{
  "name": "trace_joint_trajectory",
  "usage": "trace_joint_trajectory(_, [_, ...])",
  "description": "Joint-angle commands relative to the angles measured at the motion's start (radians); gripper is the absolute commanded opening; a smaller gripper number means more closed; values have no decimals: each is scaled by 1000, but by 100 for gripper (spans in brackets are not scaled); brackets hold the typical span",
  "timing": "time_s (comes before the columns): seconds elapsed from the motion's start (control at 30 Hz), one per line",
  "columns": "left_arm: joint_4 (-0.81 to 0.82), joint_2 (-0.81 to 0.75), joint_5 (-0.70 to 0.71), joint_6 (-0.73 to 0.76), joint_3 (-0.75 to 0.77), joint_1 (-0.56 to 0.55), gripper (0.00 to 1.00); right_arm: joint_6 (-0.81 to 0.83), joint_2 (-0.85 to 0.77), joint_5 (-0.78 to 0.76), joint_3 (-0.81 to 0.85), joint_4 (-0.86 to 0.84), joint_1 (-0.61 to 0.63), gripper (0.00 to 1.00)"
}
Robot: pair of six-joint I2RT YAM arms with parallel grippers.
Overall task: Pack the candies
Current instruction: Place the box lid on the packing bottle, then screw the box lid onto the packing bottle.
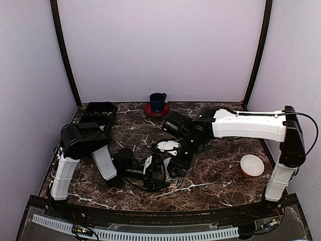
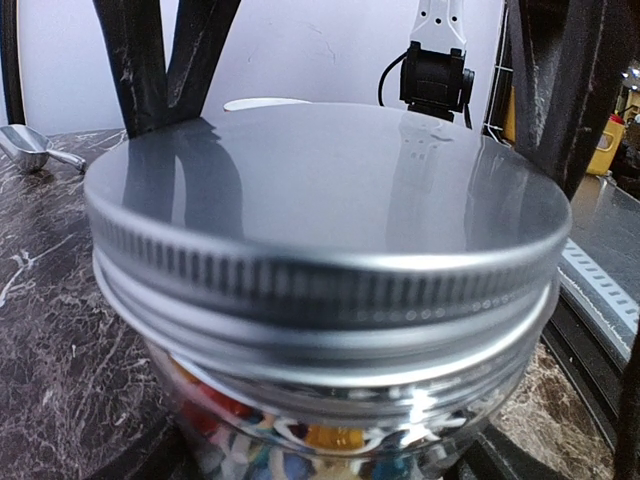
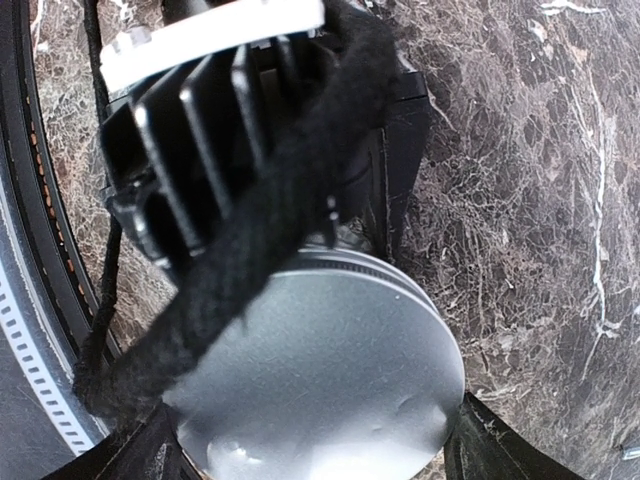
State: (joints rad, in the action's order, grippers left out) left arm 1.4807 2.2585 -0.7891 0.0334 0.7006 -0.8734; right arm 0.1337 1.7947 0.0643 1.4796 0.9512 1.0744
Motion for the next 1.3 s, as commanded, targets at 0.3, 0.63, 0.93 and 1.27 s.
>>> trace_joint_trajectory(0.3, [-35, 22, -27, -32, 14, 5, 80, 34, -1, 43, -28, 16, 18, 80])
trace_joint_trajectory(0.63, [1, 22, 161, -81, -7, 5, 76, -82, 13, -108, -34, 0, 28, 80])
trace_joint_trajectory(0.93, [19, 21, 242, -100, -15, -9, 76, -224, -13, -137, -74, -80, 32, 81])
trace_joint_trajectory(1.27, [-42, -3, 405, -49, -18, -51, 77, -348, 8, -174, -27, -91, 20, 81])
